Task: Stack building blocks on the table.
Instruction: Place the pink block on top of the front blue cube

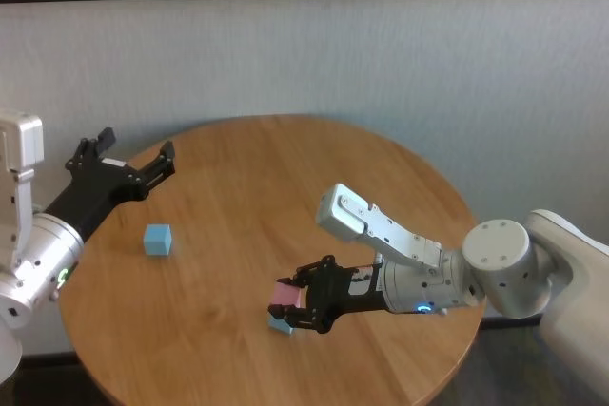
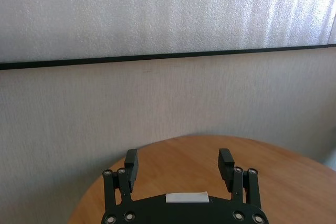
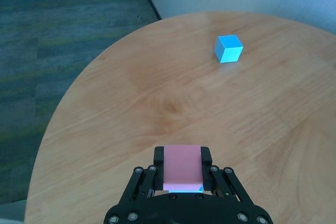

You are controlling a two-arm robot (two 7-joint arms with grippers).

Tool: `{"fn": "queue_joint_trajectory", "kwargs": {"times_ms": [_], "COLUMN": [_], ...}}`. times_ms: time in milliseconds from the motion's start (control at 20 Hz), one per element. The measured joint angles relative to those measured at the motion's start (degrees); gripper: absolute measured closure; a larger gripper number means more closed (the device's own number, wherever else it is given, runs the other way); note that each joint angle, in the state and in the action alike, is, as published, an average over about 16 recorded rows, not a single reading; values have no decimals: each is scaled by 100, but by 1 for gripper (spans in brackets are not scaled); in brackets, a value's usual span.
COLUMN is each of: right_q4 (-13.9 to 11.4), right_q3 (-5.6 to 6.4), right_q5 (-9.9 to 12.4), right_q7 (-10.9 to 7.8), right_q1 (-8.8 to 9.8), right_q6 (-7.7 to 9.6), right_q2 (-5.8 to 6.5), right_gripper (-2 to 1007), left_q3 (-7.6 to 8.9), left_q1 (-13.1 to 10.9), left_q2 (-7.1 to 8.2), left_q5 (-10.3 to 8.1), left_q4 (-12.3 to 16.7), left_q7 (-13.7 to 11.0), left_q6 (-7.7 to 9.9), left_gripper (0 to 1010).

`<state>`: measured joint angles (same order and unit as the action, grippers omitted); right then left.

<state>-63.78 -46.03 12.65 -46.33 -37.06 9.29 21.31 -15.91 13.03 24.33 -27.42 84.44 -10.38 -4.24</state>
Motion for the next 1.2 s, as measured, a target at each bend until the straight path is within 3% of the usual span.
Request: {"fn": "queue_joint_trajectory", "kwargs": {"times_ms": [1200], "right_q4": [510], "right_q3": [-15], "right_q5": [-154], "right_q7": [0], "right_q1": [-173], "right_q6": [-156], "right_q2": [-248], "right_gripper": [632], "left_q3": [0], "left_q1": [0], "left_q2": [0], "left_q5": [0], "left_q4": [0], "left_q7": [0], "left_q6": [0], "left_gripper": [11]}}
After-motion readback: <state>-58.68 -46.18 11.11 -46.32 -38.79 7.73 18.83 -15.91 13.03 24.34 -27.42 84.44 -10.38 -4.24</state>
